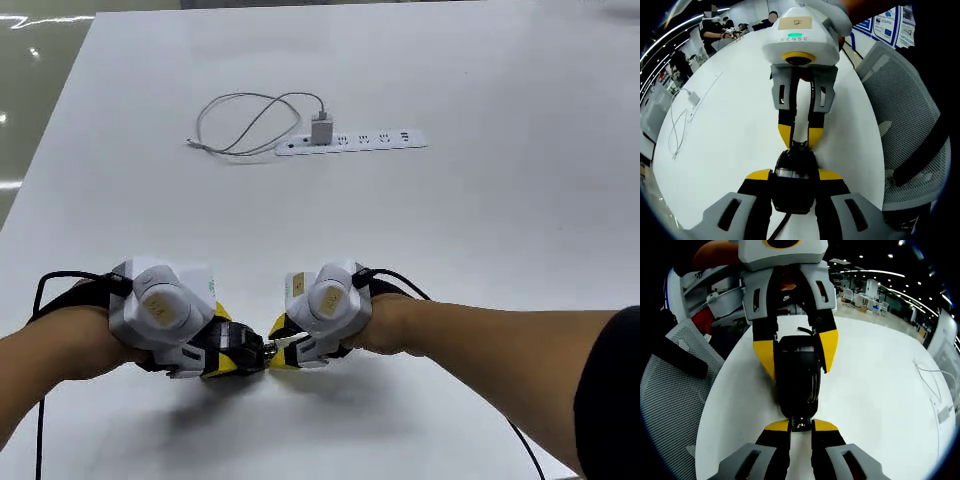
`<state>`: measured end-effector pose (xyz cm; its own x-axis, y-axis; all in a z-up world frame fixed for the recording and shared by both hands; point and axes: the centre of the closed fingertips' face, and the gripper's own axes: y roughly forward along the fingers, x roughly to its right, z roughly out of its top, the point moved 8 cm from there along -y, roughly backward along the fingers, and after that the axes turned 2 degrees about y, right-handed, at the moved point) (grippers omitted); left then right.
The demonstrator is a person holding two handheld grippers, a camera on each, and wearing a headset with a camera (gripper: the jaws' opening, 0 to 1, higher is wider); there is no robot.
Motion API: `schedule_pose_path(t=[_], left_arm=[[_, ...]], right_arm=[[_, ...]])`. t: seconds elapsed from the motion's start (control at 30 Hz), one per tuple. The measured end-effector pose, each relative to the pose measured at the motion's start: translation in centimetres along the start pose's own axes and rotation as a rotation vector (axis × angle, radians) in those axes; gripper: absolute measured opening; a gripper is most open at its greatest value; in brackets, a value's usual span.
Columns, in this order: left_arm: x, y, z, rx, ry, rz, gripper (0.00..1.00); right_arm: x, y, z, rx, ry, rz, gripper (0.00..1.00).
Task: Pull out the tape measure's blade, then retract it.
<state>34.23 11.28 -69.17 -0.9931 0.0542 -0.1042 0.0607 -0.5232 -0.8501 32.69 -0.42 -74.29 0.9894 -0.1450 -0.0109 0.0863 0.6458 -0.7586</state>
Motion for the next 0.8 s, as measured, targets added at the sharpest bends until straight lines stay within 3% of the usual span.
schedule_pose_path(t=[0.03,0.23,0.8], left_arm=[[0.01,0.01,0.00,0.000,0.001,0.000,0.28],[0.04,0.04,0.00,0.000,0.009,0.002,0.28],[0.06,-0.08,0.00,-0.009,0.011,0.000,0.28]], right_arm=[[0.09,0.14,0.10,0.004,-0.019,-0.013,0.12],[0.31,0.14,-0.21,0.010,0.047,-0.005,0.10],[0.18,-0.29,-0.57,0.003,0.046,-0.008,0.09]])
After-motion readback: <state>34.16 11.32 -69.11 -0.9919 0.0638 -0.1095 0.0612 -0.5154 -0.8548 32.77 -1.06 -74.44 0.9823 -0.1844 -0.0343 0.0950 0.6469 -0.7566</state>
